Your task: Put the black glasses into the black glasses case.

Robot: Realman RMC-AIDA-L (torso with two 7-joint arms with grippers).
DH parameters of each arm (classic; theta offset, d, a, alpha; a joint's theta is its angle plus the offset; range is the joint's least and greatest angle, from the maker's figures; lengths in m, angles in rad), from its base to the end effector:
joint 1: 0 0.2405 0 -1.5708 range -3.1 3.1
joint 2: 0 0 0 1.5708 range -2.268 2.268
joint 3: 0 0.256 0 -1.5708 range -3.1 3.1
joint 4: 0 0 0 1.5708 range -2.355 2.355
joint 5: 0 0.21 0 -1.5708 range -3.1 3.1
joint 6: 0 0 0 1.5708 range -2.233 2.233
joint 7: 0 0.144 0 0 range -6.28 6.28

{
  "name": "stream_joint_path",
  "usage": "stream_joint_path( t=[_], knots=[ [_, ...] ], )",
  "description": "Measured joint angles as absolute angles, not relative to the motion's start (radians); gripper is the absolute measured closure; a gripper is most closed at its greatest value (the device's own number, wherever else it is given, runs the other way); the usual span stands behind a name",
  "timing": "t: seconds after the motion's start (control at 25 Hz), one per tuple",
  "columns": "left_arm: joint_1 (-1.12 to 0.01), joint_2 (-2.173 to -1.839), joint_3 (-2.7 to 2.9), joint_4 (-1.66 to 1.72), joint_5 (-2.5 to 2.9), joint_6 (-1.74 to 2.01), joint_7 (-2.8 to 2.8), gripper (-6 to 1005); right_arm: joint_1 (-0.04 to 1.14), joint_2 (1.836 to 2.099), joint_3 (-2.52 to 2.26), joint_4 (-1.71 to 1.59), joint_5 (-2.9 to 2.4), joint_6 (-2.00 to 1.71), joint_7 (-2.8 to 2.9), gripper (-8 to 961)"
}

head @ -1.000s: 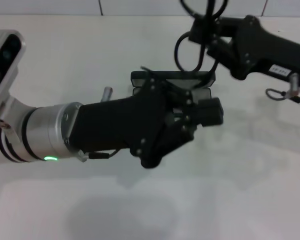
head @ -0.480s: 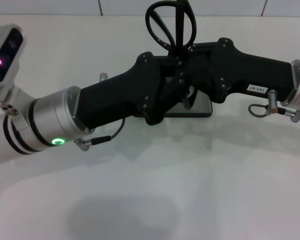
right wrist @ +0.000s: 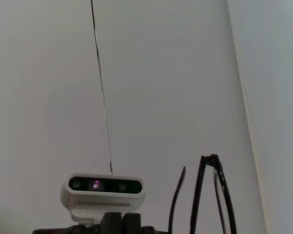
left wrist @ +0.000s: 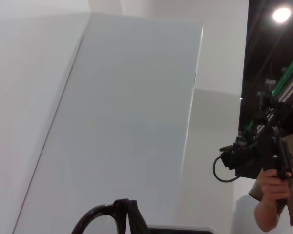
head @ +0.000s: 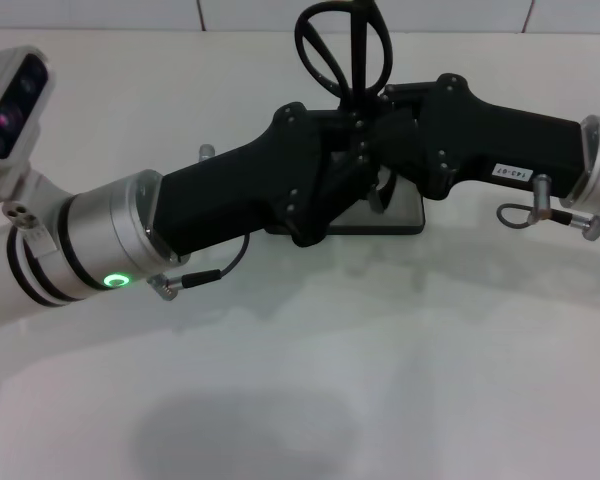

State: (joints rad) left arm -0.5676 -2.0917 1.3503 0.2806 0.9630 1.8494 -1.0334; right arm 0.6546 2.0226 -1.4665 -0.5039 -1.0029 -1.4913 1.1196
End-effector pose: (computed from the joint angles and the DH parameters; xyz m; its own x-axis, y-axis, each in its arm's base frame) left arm -0.1778 0.2853 -0.0303 0.3538 0.1542 0.9225 0.1900 -0.9776 0.0906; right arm 0.1458 0.3466 -0.0316 0.6221 -0.0531 -0.7811 -0.1566 -0.9860 -0.0577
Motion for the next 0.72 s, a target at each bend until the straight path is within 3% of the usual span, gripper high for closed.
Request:
stream_joint_path(
  t=[0.72],
  knots=[
    [-0.557,-2.091,1.356,0.27,0.967,1.854,-1.047,960,0.68,2.021,-1.492,-0.504,-1.054,-1.486,1.166,813]
  ],
)
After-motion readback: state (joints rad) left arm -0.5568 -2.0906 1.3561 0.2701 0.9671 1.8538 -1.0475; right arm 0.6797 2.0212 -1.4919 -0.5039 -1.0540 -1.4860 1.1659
